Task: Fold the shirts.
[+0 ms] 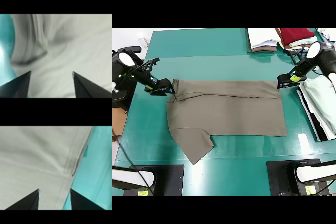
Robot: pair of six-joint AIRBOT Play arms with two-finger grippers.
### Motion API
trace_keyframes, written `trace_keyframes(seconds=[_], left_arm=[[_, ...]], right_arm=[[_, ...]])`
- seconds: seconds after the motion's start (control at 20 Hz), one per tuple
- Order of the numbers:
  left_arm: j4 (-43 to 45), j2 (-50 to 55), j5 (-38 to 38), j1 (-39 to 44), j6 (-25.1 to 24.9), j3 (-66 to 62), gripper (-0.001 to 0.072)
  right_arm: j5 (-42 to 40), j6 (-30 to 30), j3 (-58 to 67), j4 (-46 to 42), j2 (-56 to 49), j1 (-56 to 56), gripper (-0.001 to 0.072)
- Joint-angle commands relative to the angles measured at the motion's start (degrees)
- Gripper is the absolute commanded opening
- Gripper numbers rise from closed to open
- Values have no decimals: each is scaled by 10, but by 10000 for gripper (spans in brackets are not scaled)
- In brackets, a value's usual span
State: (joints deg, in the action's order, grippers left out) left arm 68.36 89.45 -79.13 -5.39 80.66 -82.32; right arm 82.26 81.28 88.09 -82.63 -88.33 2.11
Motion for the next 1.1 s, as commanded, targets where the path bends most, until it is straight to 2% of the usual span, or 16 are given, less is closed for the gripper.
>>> trace_keyframes(seconds=[0.0,0.2,0.35,0.75,0.8,0.85,0.9,0.95,1.0,1.05], left_arm=[[24,-121,17,0,19,148,601],[24,-286,50,0,32,397,601],[-2,-355,75,0,49,509,601],[-151,-362,162,21,10,596,599],[-155,-362,178,44,9,596,530],[-160,-362,197,71,9,596,342],[-161,-362,212,93,10,594,252],[-161,-362,215,105,19,589,74],[-160,-362,209,109,18,579,25],[-156,-362,199,109,18,566,24]], right_arm=[[39,-9,-3,55,50,0,432],[37,-8,-3,116,103,0,432],[32,-8,-3,126,126,0,432],[33,-8,-3,127,134,0,431],[34,-8,-3,127,134,0,431],[40,-8,-3,126,134,0,431],[50,-8,-4,126,134,4,431],[56,-8,-8,126,135,9,431],[58,-8,-25,126,142,18,431],[55,-8,-57,126,155,32,431]])
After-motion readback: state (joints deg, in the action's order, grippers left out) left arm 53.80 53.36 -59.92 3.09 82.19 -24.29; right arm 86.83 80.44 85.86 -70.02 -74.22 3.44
